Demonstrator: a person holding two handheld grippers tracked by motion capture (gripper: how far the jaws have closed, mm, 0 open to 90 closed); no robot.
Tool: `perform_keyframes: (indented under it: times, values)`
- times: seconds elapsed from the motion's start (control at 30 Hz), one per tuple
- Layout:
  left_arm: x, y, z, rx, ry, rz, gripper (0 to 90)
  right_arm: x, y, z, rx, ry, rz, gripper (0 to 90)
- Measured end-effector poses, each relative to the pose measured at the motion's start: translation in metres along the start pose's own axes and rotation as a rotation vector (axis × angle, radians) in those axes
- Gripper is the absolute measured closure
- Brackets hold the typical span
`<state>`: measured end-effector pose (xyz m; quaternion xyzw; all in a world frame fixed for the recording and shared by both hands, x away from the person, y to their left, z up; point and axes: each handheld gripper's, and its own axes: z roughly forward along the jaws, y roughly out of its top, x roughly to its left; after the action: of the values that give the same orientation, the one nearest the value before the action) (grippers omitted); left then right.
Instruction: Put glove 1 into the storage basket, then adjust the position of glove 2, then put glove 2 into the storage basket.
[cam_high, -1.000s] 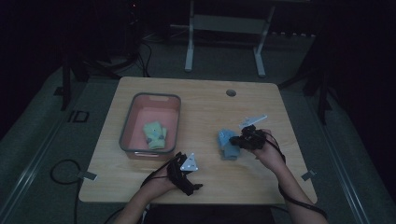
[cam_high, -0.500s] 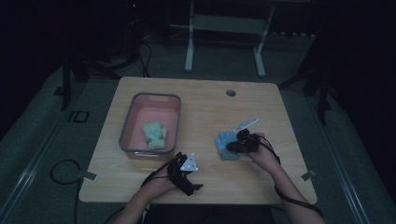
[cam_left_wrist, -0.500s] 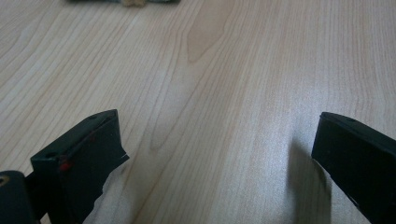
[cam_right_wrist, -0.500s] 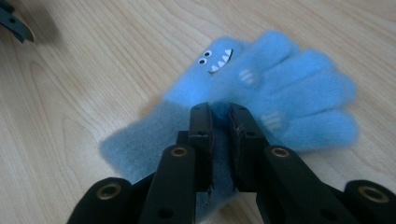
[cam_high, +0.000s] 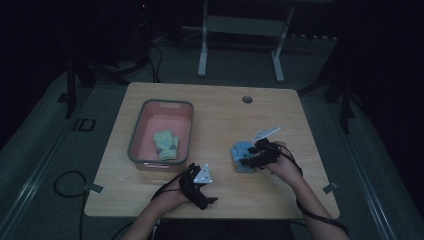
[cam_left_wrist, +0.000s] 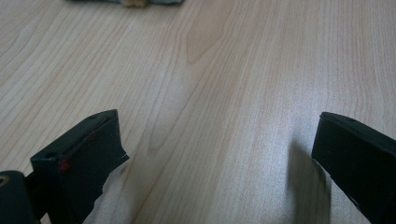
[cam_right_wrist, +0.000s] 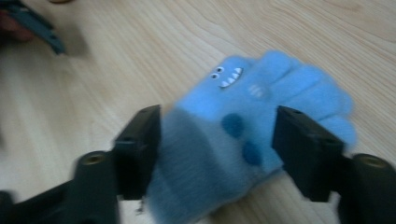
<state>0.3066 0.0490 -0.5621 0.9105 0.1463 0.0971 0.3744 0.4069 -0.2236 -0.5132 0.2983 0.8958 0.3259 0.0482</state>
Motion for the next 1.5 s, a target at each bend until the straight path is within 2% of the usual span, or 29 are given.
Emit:
perform_keyframes:
  times: [0.07,0.13,0.23,0.3,0.37,0.43,0.57,0.63,0.73,0.83,0.9,1.03,1.1,1.3,1.4,1.5]
  values:
    - [0.000,0.000,0.000,-0.003,-0.001,-0.005,1.8,-0.001,-0.002,-0.003,-0.026,0.005,0.013,25.7]
    - [0.000,0.000,0.000,-0.003,0.001,-0.006,1.9,-0.002,-0.004,-0.006,-0.052,0.035,0.022,17.5]
    - [0.000,0.000,0.000,0.002,0.001,-0.003,1.9,-0.005,-0.009,-0.011,-0.064,0.038,0.025,15.3]
    - [0.000,0.000,0.000,0.005,0.001,-0.001,1.8,-0.007,-0.012,-0.015,-0.067,0.043,0.047,15.2]
    - [0.000,0.000,0.000,0.006,0.001,0.001,1.9,-0.009,-0.015,-0.019,-0.083,0.022,0.048,15.4]
    - [0.000,0.000,0.001,0.005,0.002,-0.003,1.8,-0.010,-0.017,-0.024,-0.098,-0.003,0.045,20.0]
    - [0.001,0.000,0.001,0.006,0.001,-0.005,1.8,-0.011,-0.020,-0.035,-0.145,-0.027,0.050,19.0]
    - [0.000,0.000,0.001,0.006,0.001,-0.004,1.9,-0.012,-0.020,-0.040,-0.164,-0.064,0.025,17.3]
    - [0.000,0.000,0.001,0.011,0.001,0.000,1.9,-0.013,-0.022,-0.044,-0.172,-0.084,0.023,17.0]
    - [0.000,0.000,0.001,0.010,0.000,-0.002,1.8,-0.013,-0.026,-0.046,-0.164,-0.078,0.052,15.0]
    - [0.000,0.000,0.001,0.011,0.000,-0.004,1.8,-0.014,-0.028,-0.045,-0.140,-0.065,0.078,14.0]
    - [0.000,0.000,0.000,0.006,0.006,0.003,1.8,-0.013,-0.032,-0.046,-0.142,-0.069,0.080,13.1]
    - [-0.001,0.001,-0.001,0.001,0.013,0.004,1.8,-0.013,-0.034,-0.048,-0.145,-0.056,0.097,12.8]
    - [-0.002,0.006,-0.004,-0.004,0.016,-0.016,1.9,-0.014,-0.040,-0.050,-0.141,-0.057,0.110,11.9]
    - [-0.004,0.011,-0.005,-0.012,0.032,-0.016,1.9,-0.015,-0.044,-0.053,-0.150,-0.052,0.125,11.9]
    - [-0.005,0.016,-0.006,-0.034,0.032,-0.032,1.9,-0.015,-0.047,-0.055,-0.155,-0.048,0.127,11.9]
